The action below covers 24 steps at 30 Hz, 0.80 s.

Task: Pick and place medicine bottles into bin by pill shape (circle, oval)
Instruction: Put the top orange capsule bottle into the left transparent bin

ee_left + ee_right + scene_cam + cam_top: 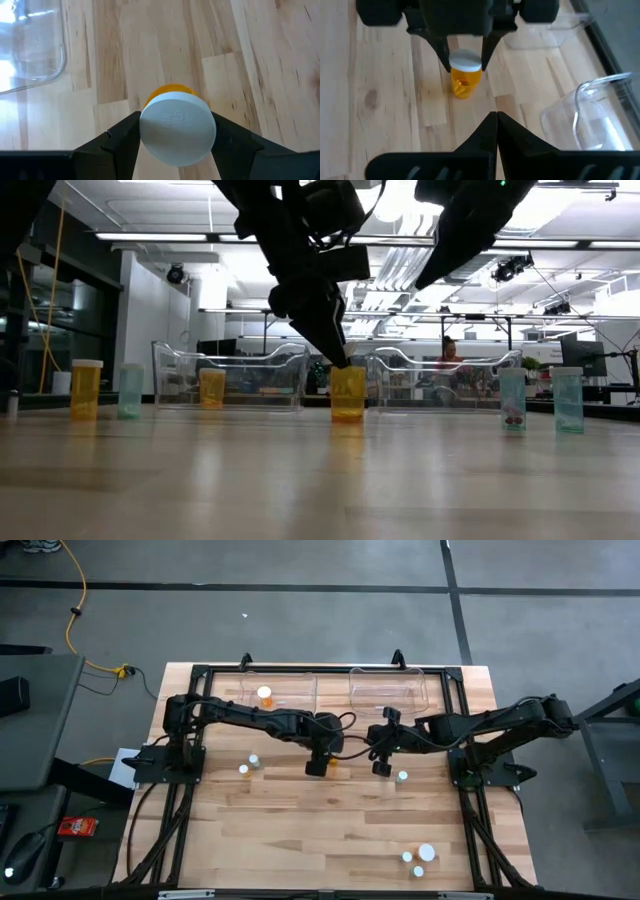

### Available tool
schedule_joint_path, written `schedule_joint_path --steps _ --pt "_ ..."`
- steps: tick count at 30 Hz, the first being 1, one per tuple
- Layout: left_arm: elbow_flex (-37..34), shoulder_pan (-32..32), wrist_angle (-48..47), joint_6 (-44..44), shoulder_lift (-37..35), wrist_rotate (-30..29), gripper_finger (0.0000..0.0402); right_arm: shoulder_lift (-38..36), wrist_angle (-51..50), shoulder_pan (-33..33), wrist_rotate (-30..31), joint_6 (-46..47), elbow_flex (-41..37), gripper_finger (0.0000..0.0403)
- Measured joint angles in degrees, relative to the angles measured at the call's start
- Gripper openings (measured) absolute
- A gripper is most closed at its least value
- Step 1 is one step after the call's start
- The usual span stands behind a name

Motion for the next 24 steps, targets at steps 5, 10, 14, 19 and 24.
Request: schedule_joint_path --steps 5,10,14,19,24 --pt "0.0 -0.16 -0.26 -0.04 0.0 0.02 0.0198 8.03 1.56 -2.62 -3.23 1.79 -0.02 0.0" --pt "0.0 -0.51 -0.8 -0.11 0.02 0.02 0.0198 16.87 10.8 -5.9 -4.53 -0.74 -0.02 0.0" --pt "-0.02 -0.54 -1.97 0.04 0.04 -0.04 0.0198 19.61 11.93 -8.08 -6.18 -1.03 -0.14 0.0" --pt "-0.01 -0.58 -1.7 0.04 0.04 0.01 0.0198 15.64 23.41 -8.63 -9.37 1.04 -9.74 0.0" --pt "0.0 -0.58 -1.54 0.04 0.04 0.02 0.0198 11.93 44.15 -9.04 -12.5 9.38 -21.89 0.0"
